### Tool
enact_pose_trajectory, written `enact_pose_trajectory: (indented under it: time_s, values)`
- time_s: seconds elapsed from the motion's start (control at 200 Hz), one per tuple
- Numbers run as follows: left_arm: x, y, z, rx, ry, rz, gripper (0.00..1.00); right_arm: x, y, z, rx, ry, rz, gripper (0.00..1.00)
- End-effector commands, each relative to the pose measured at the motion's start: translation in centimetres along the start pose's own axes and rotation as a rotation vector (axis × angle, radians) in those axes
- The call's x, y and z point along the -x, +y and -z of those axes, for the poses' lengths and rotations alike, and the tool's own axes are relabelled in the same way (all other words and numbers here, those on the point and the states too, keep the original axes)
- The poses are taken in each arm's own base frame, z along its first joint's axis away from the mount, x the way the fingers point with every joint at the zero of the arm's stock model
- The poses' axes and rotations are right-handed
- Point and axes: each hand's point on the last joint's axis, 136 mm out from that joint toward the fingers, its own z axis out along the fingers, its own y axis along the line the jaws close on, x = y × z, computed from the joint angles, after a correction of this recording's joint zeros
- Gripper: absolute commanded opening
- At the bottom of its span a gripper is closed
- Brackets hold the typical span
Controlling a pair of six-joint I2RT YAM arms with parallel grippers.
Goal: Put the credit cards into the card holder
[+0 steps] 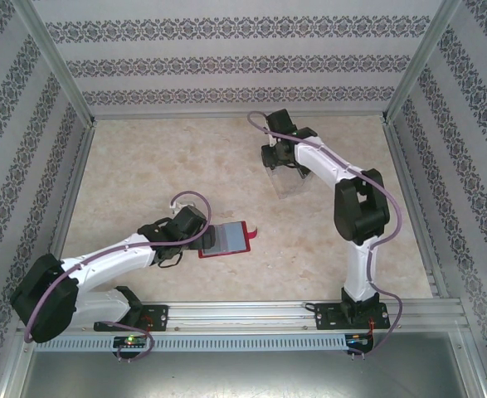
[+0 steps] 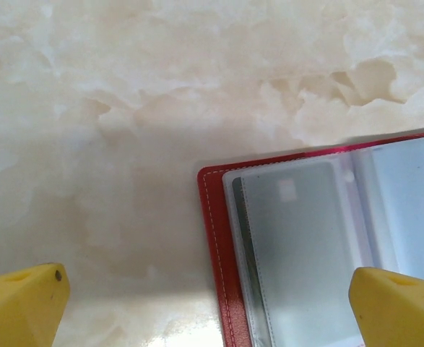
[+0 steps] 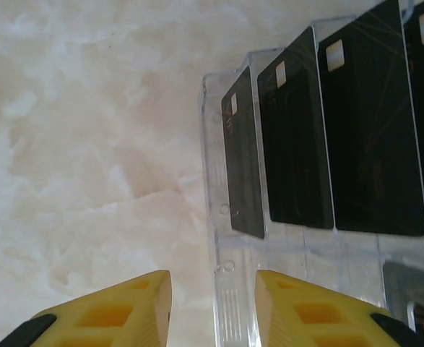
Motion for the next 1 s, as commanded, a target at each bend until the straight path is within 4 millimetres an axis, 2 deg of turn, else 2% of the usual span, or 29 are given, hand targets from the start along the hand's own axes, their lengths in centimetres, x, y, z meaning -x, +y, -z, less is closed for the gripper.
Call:
enact_pose_trajectory:
  time_s: [0.0, 0.37, 0.58, 0.774, 0.994]
  values:
    - [0.8, 0.3, 0.8, 0.009, -0.012, -0.001, 1.0, 0.6, -0.9, -0.6, -0.055, 0.015, 0.033, 0.36]
    - [0.8, 0.4, 1.1, 0.0, -0.022, 0.011, 1.0, 0.9, -1.9, -3.4, -0.149, 0.049, 0.076, 0.35]
    - [0.7, 0.4, 1.1, -0.002, -0.022, 0.013, 1.0, 0.9, -1.1, -4.5, -0.154, 0.077, 0.117, 0.35]
    - [0.7, 0.6, 1.1, 0.002, -0.029, 0.016, 1.0, 0.5, -0.3, -5.1, -0.143, 0.096, 0.142, 0.33]
    - [0.6, 0.7, 1.1, 0.003, -0.03, 0.014, 1.0, 0.4, -0.3, -5.1, -0.148, 0.099, 0.146, 0.3]
